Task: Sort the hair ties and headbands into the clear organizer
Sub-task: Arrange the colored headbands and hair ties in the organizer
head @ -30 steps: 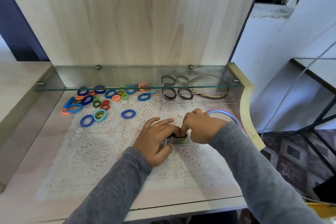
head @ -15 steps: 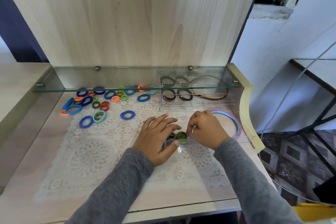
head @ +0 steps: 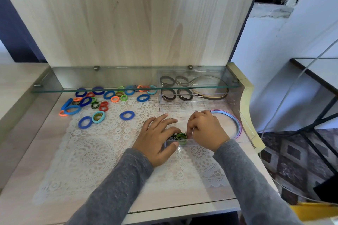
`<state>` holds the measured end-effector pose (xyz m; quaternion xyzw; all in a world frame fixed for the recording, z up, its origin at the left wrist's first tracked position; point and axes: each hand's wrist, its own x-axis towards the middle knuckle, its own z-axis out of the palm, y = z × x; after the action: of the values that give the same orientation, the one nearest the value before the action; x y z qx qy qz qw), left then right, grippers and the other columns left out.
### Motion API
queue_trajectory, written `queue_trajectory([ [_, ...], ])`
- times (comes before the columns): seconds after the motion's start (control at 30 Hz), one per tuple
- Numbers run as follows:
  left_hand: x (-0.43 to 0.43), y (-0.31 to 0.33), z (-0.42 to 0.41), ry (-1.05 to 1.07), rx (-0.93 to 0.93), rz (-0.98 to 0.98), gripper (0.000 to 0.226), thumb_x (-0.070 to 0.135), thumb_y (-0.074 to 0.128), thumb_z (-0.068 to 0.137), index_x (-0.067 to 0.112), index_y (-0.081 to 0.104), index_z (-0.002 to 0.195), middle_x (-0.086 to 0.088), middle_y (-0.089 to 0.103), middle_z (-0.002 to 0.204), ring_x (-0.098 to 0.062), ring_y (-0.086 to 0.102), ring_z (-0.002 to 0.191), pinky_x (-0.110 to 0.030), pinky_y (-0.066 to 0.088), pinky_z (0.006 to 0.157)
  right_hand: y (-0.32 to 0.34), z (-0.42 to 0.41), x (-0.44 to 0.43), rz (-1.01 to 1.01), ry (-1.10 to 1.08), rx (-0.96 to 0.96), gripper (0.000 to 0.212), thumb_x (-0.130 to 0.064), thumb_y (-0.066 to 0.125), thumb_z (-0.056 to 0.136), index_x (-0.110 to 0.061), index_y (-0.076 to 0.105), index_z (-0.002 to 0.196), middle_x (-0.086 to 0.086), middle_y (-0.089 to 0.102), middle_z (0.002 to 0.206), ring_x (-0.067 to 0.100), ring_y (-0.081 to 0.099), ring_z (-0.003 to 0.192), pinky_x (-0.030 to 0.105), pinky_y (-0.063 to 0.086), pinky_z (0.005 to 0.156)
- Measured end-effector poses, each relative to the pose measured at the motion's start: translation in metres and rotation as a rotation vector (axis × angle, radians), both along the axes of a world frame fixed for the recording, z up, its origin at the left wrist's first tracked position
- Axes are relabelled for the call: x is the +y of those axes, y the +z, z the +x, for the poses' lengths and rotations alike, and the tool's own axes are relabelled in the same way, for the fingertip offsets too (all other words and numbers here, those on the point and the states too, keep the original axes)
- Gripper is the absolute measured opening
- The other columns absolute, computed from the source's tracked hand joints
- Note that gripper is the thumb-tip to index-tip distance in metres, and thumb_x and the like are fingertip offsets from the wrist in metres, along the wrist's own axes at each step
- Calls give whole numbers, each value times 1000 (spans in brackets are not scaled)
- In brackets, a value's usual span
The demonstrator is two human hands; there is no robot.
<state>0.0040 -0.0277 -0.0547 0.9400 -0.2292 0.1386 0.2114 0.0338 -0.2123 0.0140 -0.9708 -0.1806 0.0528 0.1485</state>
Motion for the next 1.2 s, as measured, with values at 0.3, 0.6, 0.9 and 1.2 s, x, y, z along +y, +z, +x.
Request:
queue_trajectory([
  [0.3, -1, 6, -5, 119, -38, -56, 41, 45, 29, 89, 32, 61, 111, 12, 51, 135, -14, 33, 138, -41, 19, 111, -5, -1, 3, 17, -14, -70, 39, -3, 45, 82, -26, 72, 96, -7, 58, 111, 18, 39, 112, 35, 33, 95],
  [0.6, 1, 4, -4, 191, -80, -67, 47, 41, 20, 94, 33, 66, 90, 11, 56, 130, -16, 36, 136, -43, 21, 110, -9, -9, 5, -81, 82, -146, 34, -12, 46, 90, -28, 70, 107, -11, 55, 118, 15, 35, 116, 31, 28, 96],
  [0.9, 1, 5, -4, 169, -100, -93, 51, 42, 19, 95, 30, 69, 87, 11, 60, 125, -17, 42, 132, -45, 26, 107, -8, -11, 7, -108, 92, -171, 32, -14, 48, 90, -28, 71, 107, -10, 55, 119, 17, 35, 117, 32, 28, 96],
  [1.2, 1, 5, -4, 178, -121, -90, 45, 40, 23, 94, 31, 67, 95, 12, 60, 124, -15, 42, 131, -40, 25, 107, -10, -10, 7, -99, 84, -161, 31, -14, 47, 90, -29, 68, 108, -9, 55, 118, 18, 36, 116, 33, 29, 97],
])
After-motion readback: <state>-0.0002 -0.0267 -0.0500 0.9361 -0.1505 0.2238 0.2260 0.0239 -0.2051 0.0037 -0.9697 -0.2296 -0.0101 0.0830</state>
